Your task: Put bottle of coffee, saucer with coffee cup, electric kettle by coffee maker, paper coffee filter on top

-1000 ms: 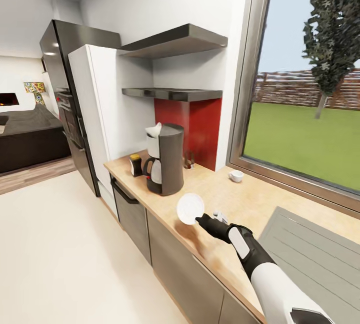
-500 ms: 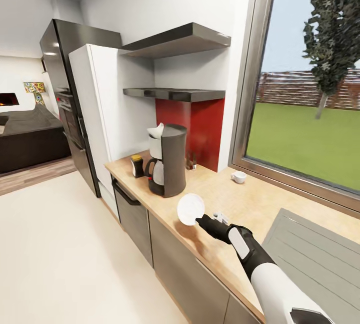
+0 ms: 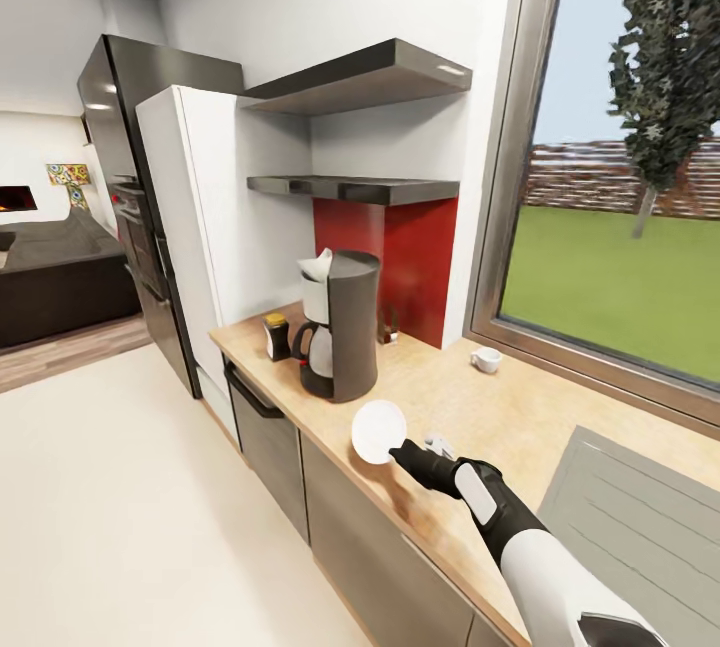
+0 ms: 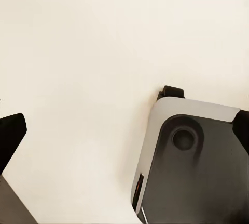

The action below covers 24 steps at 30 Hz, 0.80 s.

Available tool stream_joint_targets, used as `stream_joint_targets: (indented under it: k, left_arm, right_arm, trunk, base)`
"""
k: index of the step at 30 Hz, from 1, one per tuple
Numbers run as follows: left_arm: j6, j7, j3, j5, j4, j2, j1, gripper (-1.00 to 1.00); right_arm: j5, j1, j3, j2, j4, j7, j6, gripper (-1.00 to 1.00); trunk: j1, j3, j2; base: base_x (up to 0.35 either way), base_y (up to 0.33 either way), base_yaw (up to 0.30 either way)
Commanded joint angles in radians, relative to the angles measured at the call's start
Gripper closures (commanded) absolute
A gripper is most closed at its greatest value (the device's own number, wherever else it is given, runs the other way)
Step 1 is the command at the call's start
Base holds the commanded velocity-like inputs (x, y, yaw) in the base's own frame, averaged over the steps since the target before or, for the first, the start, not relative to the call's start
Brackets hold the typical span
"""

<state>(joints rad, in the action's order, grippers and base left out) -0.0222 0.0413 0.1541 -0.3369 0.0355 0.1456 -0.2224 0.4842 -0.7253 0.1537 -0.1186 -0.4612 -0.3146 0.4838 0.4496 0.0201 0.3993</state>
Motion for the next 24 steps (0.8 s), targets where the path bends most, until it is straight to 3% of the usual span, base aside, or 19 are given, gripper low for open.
stream_joint_targets:
  k: [1, 10, 24]
  left_arm:
    - [-0.002, 0.003, 0.009, -0.008, 0.001, 0.000, 0.000, -1.00]
    - [-0.002, 0.003, 0.009, -0.008, 0.001, 0.000, 0.000, -1.00]
    - [-0.002, 0.003, 0.009, -0.008, 0.001, 0.000, 0.000, -1.00]
  right_arm:
    - [0.004, 0.000, 0.009, -0.001, -0.001, -0.003, 0.009, 1.00]
    - [0.005, 0.000, 0.009, -0.001, 0.005, -0.003, 0.009, 1.00]
    - [0.007, 0.000, 0.010, -0.001, 0.006, -0.002, 0.009, 1.00]
  trunk:
    - [0.000, 0.000, 0.001]
    - [0.000, 0.000, 0.001]
    - [0.000, 0.000, 0.001]
  base:
    - [0.011, 0.006, 0.000]
    - [0.168, 0.026, 0.000]
    - [0.055, 0.012, 0.000]
